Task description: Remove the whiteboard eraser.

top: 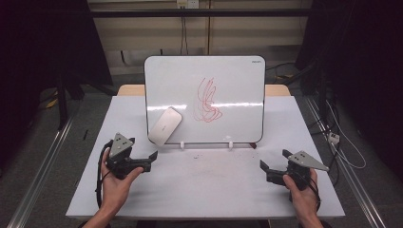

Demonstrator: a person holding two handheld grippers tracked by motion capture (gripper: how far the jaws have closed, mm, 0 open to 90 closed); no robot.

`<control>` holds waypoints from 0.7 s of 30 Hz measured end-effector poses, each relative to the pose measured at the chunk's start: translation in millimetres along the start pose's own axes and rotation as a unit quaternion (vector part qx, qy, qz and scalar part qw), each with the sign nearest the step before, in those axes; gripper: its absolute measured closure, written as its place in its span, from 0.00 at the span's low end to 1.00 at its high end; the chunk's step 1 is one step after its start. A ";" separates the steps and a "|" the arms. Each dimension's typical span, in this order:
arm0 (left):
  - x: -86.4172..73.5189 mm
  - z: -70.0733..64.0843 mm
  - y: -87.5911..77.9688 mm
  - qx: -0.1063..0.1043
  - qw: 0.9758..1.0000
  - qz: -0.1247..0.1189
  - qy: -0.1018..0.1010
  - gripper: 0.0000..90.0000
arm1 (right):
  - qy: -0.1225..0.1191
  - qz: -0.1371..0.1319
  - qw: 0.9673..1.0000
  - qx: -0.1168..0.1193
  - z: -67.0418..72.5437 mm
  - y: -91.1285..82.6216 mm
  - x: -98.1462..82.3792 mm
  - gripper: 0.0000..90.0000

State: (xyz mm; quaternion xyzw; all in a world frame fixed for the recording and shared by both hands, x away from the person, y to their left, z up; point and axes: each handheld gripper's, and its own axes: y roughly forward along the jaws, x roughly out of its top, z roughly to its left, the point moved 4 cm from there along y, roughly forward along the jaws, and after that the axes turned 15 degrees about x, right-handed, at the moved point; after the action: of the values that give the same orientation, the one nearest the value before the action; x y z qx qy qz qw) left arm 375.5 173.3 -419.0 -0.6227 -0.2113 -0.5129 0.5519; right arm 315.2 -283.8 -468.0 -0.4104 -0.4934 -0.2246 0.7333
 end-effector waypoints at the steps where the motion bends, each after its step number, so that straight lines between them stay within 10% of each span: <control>1: 0.8 -1.1 1.8 0.003 1.000 0.004 0.005 0.06 | 0.000 0.000 1.000 0.000 0.0 0.0 0.0 0.05; 21: 25.8 -22.5 36.1 0.012 0.996 0.009 0.085 0.10 | -0.009 0.011 1.000 0.015 2.8 7.6 0.5 0.06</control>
State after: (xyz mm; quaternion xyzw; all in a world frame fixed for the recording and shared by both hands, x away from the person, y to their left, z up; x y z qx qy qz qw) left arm 406.3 134.2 -416.6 -0.5719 -0.1645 -0.5562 0.5801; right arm 319.5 -277.1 -470.0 -0.4067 -0.4990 -0.2050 0.7373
